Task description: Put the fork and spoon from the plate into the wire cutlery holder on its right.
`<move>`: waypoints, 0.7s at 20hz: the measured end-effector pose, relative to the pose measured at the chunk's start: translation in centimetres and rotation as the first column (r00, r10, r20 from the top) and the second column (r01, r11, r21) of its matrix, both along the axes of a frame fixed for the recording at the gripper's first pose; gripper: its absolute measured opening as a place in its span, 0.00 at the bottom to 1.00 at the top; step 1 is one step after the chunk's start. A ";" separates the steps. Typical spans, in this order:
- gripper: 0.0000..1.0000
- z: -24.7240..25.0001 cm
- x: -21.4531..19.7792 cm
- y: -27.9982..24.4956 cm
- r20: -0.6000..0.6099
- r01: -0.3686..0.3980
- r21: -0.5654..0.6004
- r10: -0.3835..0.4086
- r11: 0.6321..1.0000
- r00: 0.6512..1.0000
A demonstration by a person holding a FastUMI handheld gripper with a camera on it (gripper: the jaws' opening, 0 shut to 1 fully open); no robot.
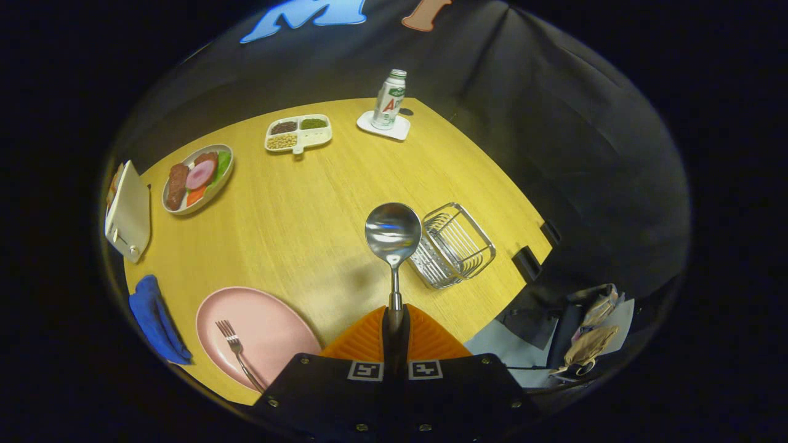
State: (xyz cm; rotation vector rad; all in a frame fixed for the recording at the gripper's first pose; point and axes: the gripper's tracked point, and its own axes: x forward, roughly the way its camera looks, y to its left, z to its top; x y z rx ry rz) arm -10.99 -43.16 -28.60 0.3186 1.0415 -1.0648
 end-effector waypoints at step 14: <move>0.01 -2.3 -7.0 -6.3 -0.280 -0.035 0.171 0.082 0.985 0.956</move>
